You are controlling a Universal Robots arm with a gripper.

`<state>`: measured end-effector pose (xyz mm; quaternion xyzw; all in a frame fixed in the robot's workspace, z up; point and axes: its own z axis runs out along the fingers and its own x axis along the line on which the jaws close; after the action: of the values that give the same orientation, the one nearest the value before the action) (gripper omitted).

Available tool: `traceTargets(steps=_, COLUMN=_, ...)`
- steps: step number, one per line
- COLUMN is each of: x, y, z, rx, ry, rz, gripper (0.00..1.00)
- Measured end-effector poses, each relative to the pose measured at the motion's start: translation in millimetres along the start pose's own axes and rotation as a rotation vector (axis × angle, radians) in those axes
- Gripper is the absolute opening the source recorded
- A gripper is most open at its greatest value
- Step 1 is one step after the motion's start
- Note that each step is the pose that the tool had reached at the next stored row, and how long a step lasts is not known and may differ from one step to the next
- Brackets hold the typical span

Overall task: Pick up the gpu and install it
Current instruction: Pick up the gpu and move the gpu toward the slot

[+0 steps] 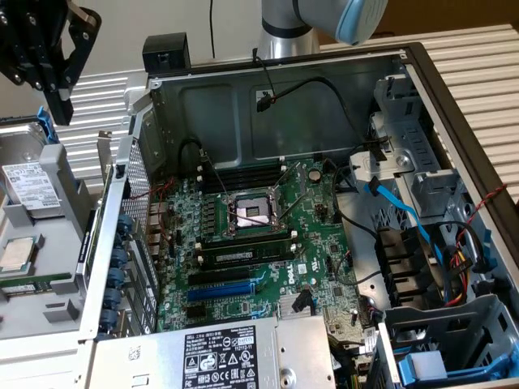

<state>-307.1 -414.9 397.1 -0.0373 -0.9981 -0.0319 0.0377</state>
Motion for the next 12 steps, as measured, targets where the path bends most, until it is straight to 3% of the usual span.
traceTargets(steps=12, x=0.0, y=-0.3, z=4.4, rx=0.0028, ry=0.0025, rz=0.0, gripper=0.11)
